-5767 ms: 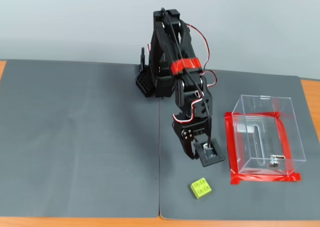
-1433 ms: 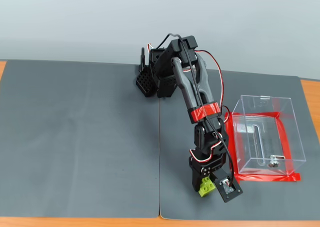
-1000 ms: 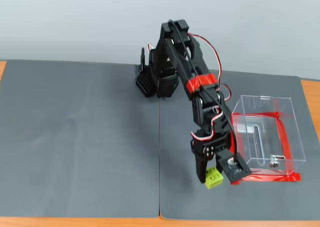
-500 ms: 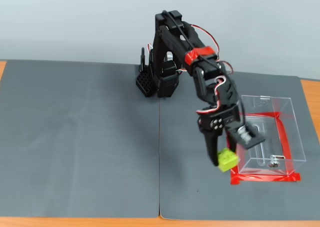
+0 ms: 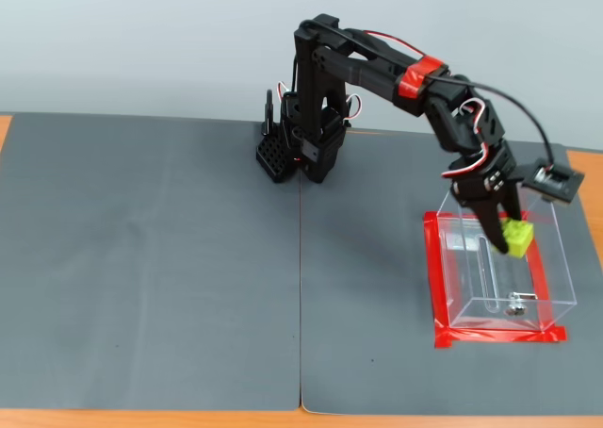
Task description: Pick the green lego block and place it into the transparent box
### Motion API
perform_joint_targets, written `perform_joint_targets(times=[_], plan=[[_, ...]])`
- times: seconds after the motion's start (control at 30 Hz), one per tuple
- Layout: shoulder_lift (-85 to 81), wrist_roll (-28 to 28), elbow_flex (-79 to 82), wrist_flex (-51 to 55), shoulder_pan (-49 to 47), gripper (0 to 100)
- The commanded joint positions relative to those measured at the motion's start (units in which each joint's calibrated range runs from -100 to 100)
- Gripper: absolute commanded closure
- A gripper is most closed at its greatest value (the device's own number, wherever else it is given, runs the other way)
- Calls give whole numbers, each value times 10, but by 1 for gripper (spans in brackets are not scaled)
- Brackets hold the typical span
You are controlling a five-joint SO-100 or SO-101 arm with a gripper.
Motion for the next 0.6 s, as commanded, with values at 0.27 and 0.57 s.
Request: perform_joint_targets(times=[0.27, 0.57], plan=[[48, -1, -25, -5, -58, 97], [90, -1, -27, -7, -59, 97]])
